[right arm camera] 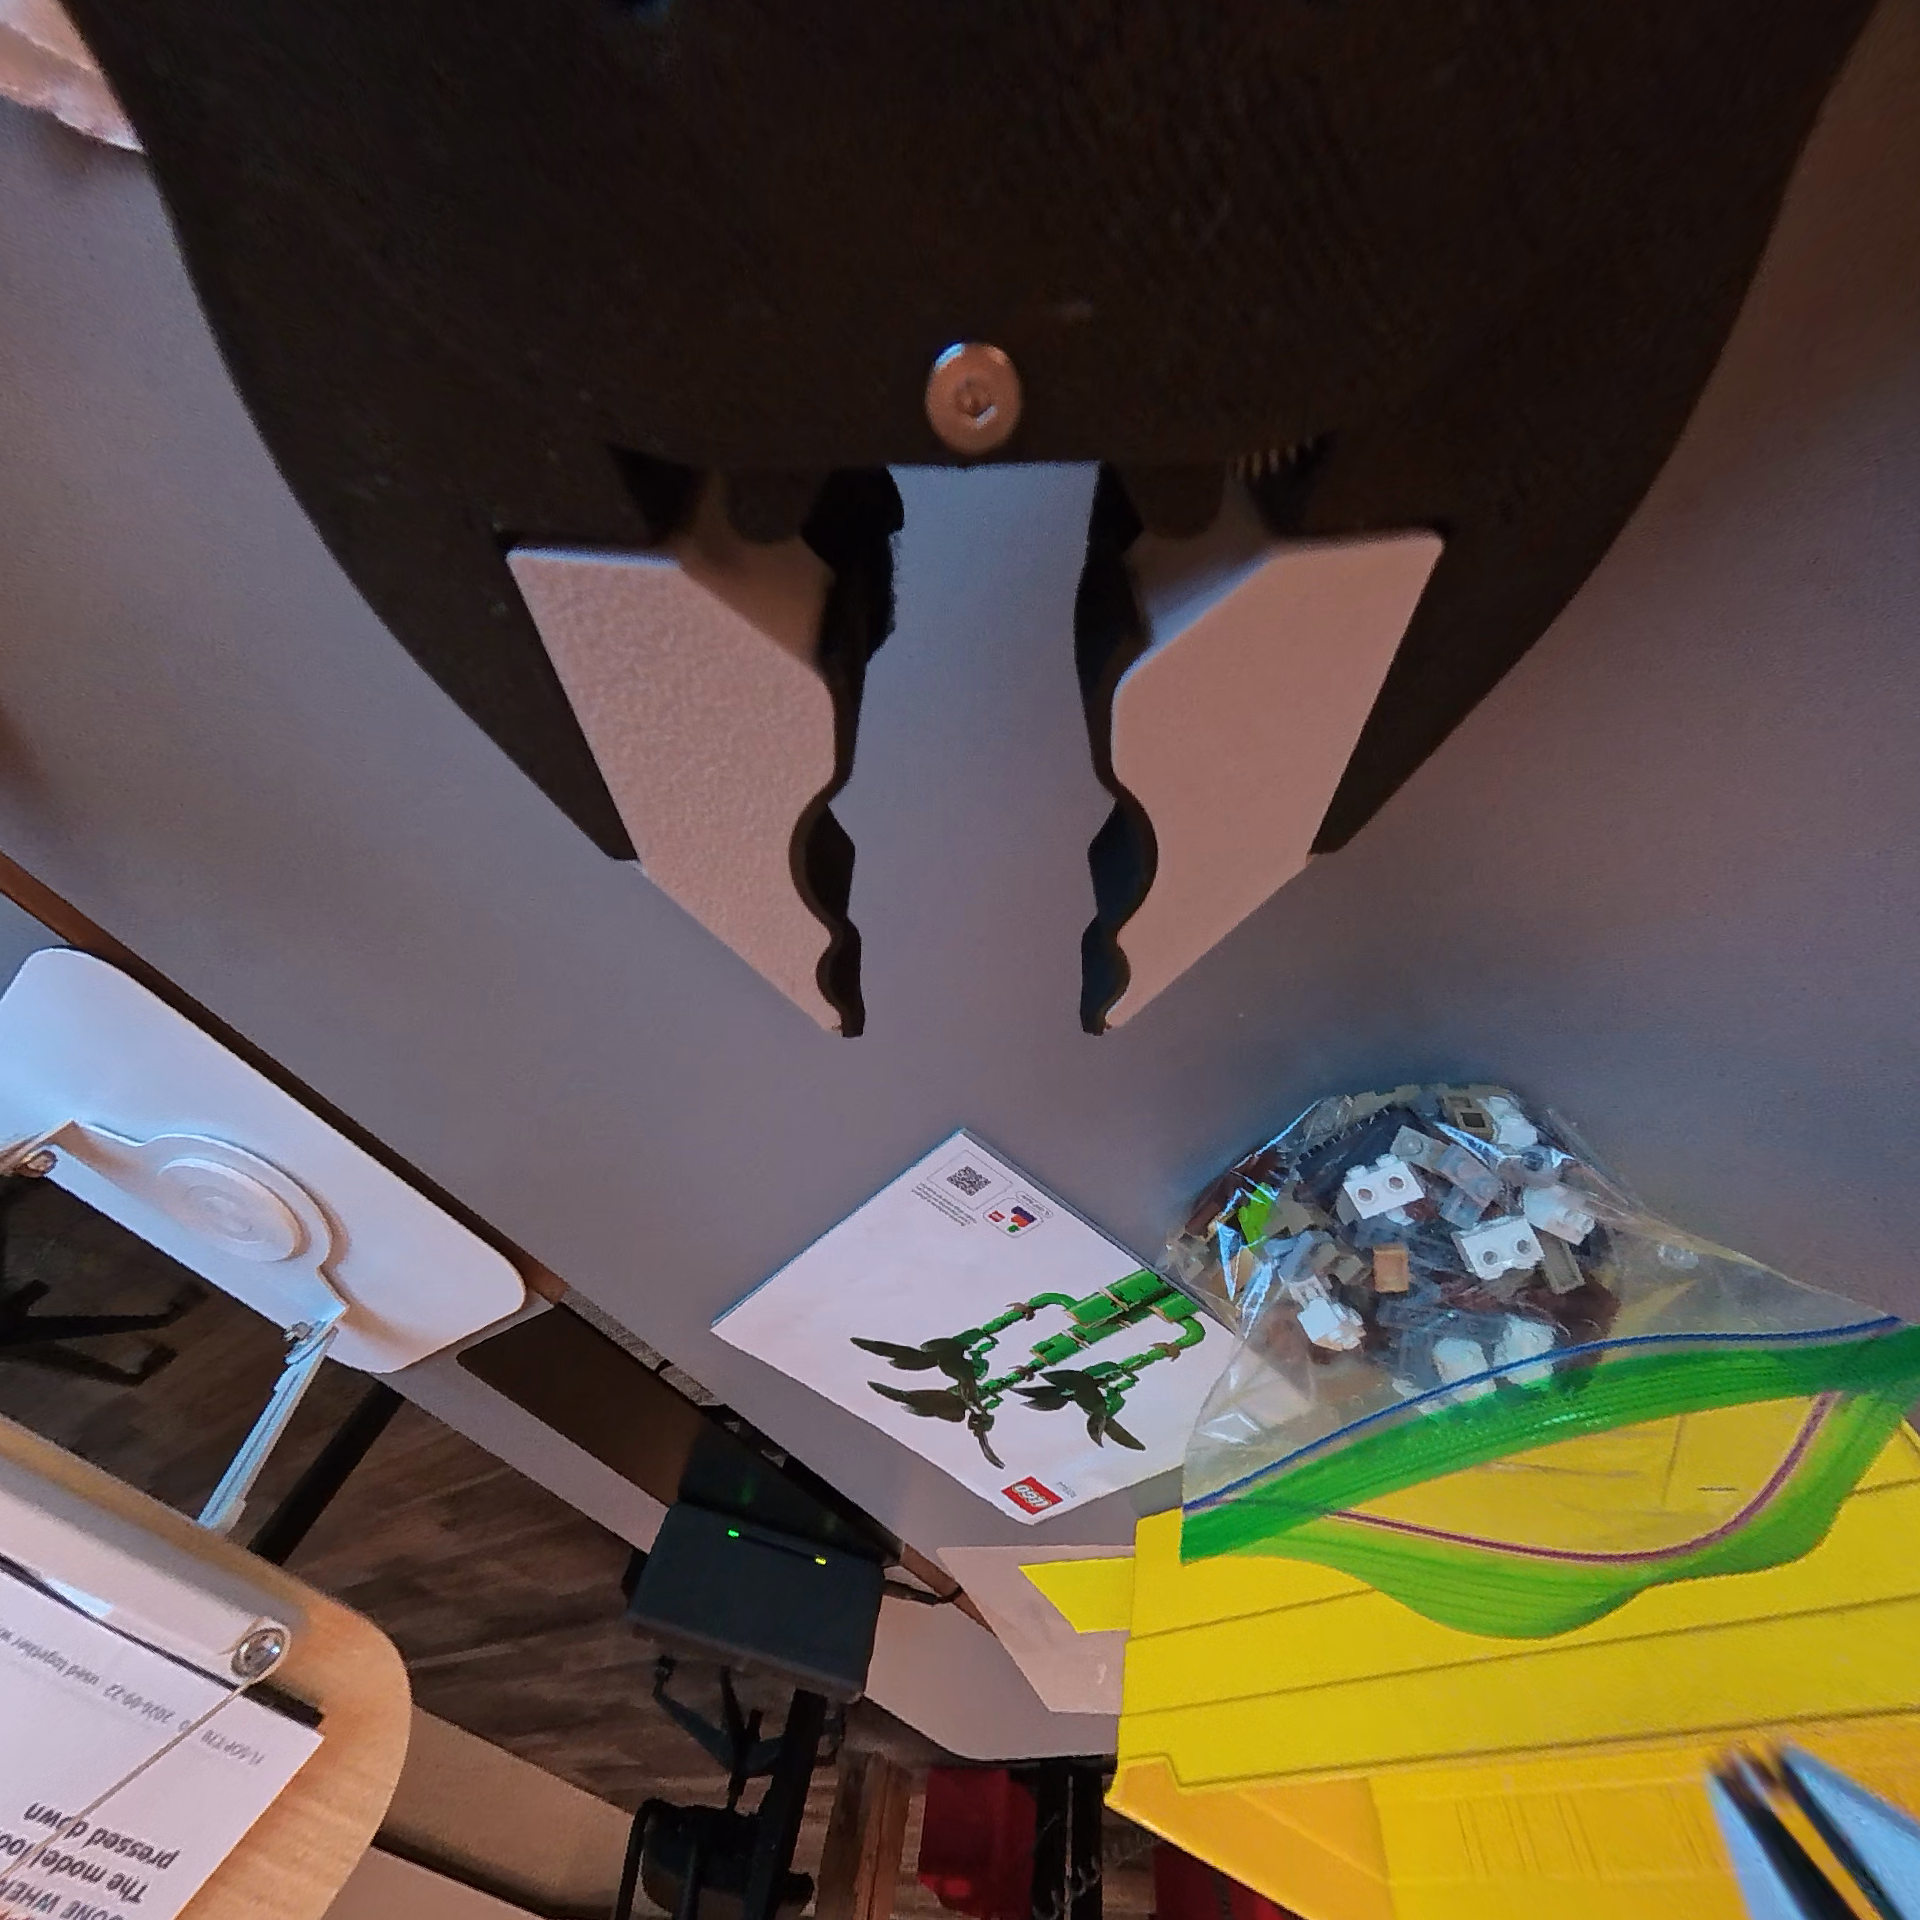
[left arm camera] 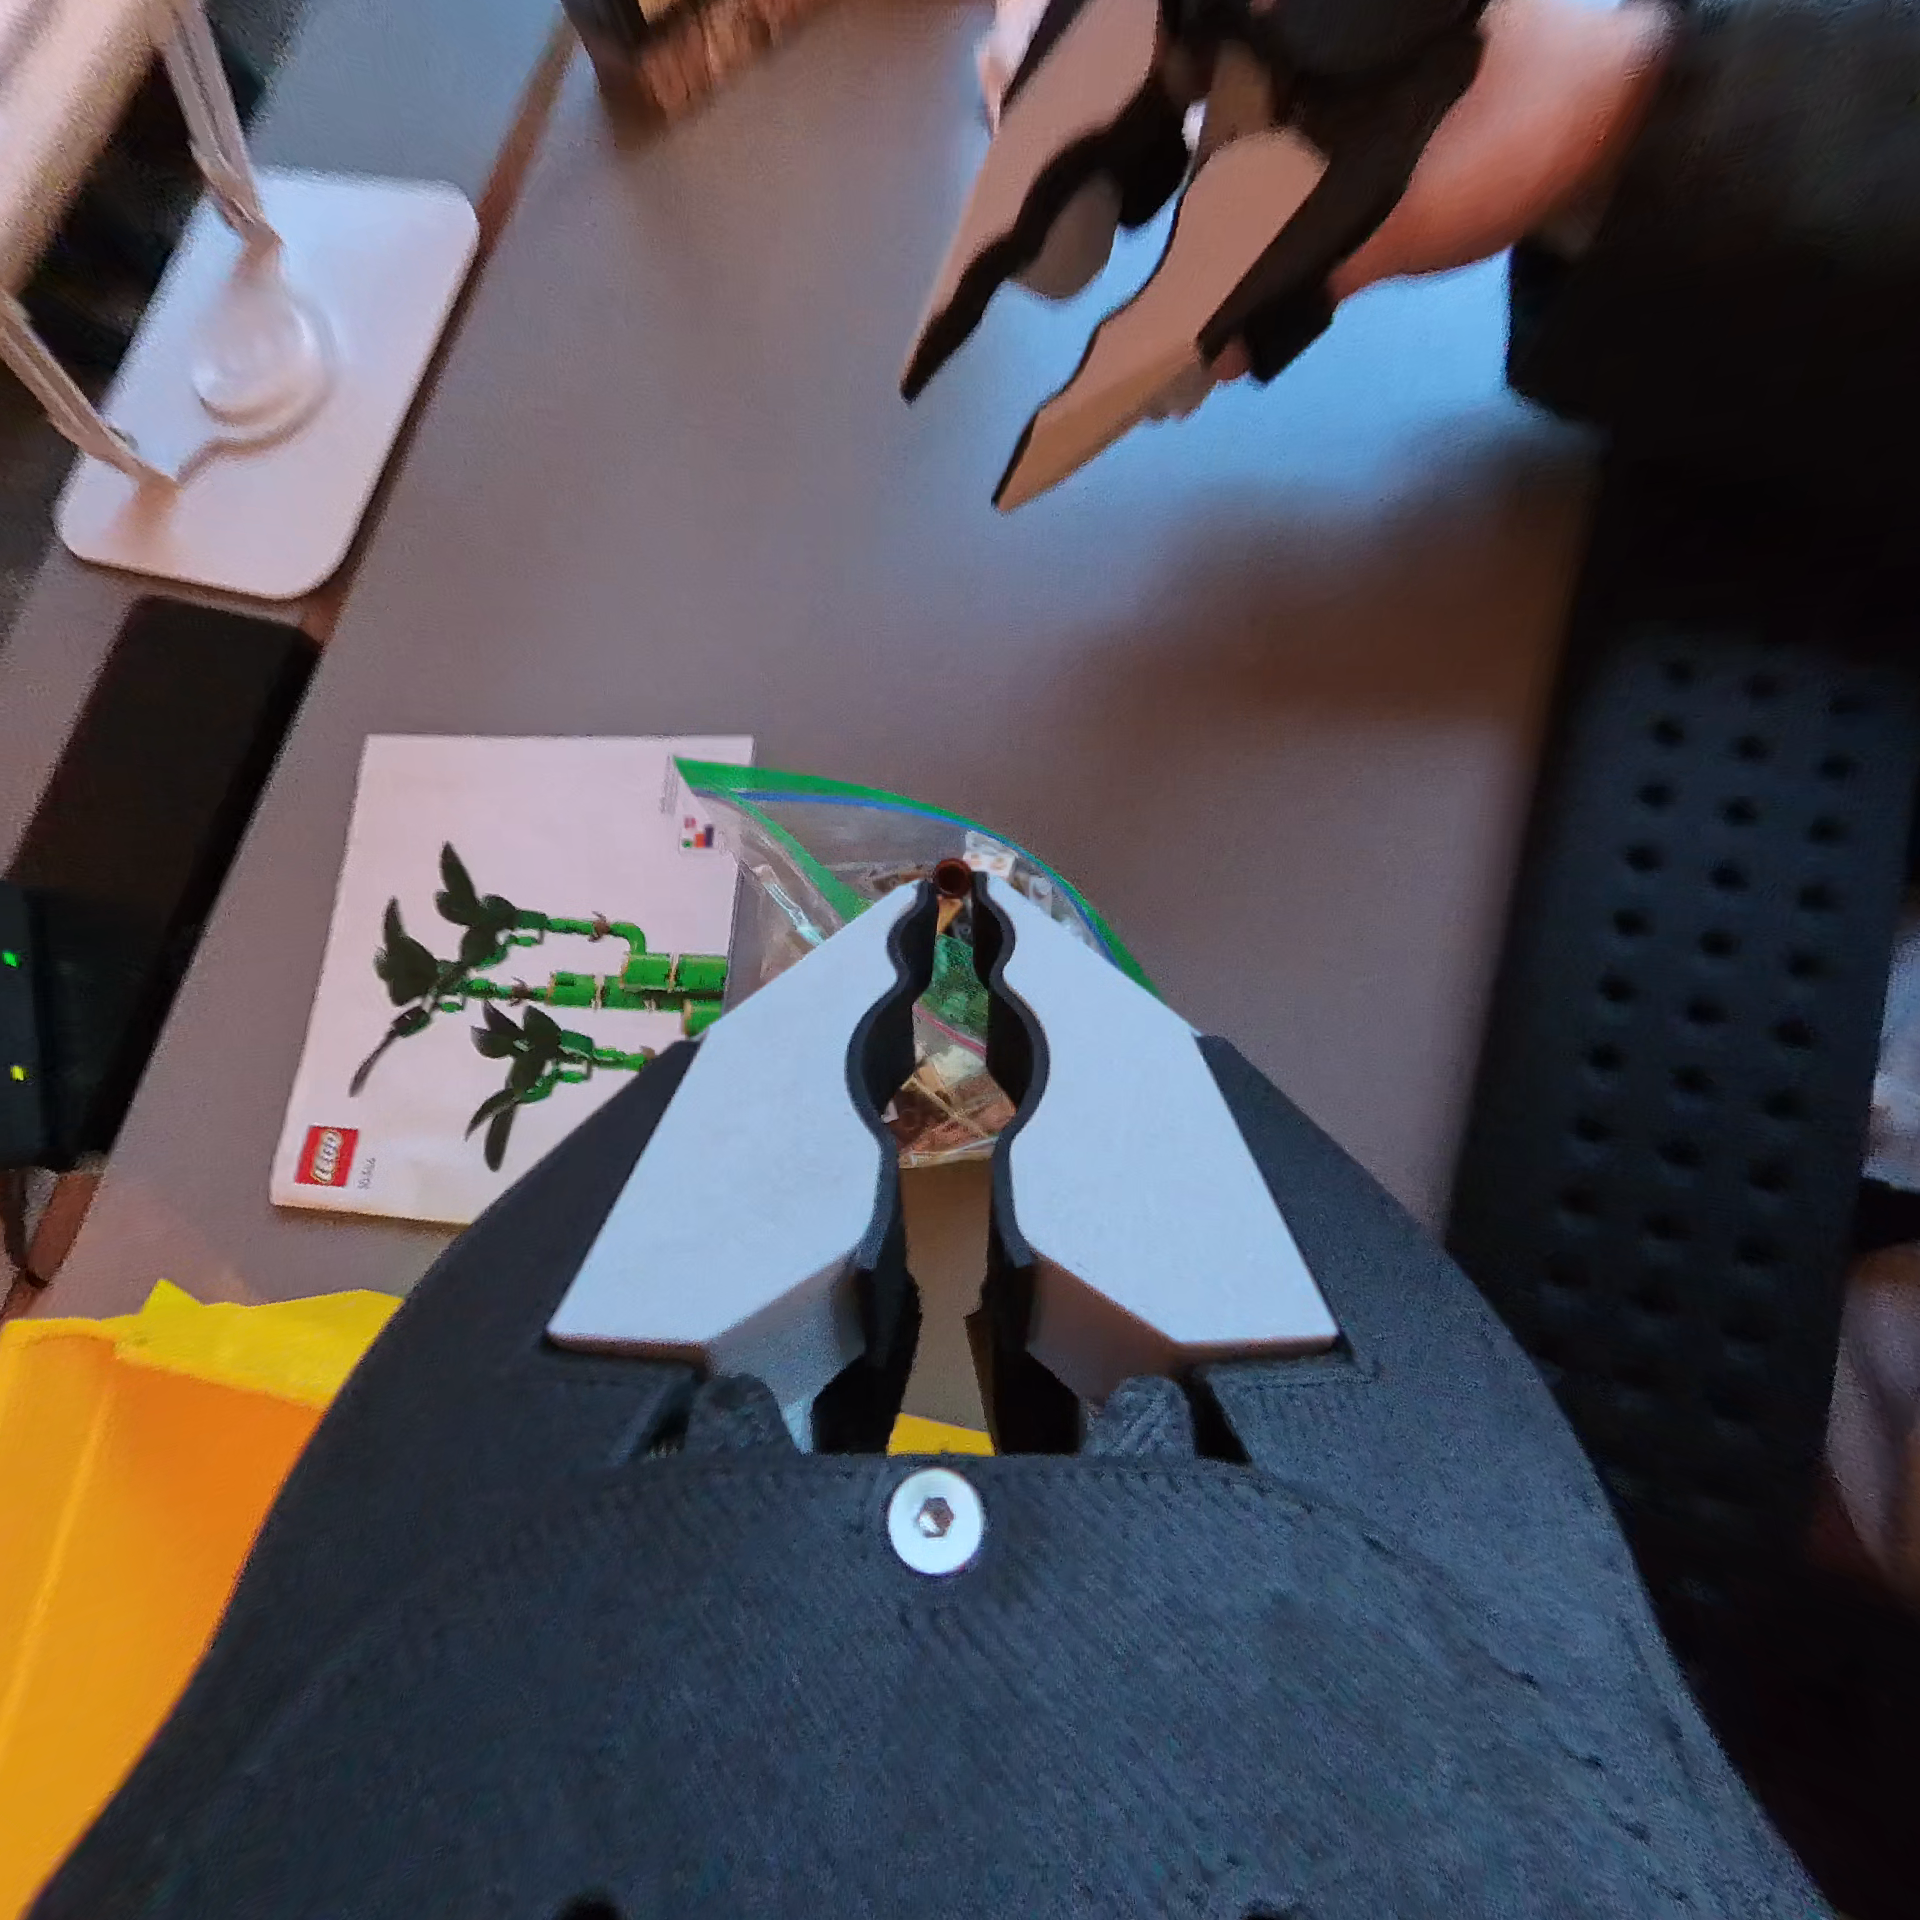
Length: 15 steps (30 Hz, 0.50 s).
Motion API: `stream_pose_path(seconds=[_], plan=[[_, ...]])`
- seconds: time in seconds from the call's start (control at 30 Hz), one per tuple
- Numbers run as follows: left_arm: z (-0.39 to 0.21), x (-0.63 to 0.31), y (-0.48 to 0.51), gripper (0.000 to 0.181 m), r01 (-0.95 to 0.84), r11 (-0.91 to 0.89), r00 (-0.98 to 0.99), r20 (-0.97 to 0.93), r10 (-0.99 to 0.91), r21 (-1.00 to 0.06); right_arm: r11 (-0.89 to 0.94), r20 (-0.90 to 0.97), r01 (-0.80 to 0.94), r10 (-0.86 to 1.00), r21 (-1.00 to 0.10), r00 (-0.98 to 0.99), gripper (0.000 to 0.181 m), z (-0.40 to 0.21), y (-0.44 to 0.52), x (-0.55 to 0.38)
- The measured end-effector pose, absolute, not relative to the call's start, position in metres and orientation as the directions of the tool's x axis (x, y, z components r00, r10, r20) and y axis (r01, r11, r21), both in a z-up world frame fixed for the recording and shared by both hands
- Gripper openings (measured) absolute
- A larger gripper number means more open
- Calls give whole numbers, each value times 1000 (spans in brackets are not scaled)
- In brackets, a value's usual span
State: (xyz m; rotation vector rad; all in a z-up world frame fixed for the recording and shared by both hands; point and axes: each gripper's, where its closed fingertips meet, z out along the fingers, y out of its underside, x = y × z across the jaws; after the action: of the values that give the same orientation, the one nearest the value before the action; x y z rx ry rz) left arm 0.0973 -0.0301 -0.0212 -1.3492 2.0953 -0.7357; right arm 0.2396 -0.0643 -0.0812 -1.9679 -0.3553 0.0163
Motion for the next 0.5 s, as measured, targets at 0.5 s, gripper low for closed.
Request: stream_pose_path(seconds=[0.5], plan=[[-34,107,-19,18,-737,319,-352,-65,-934,-596,-339,146,232,262,-912,954,42,-70,-68,238]])
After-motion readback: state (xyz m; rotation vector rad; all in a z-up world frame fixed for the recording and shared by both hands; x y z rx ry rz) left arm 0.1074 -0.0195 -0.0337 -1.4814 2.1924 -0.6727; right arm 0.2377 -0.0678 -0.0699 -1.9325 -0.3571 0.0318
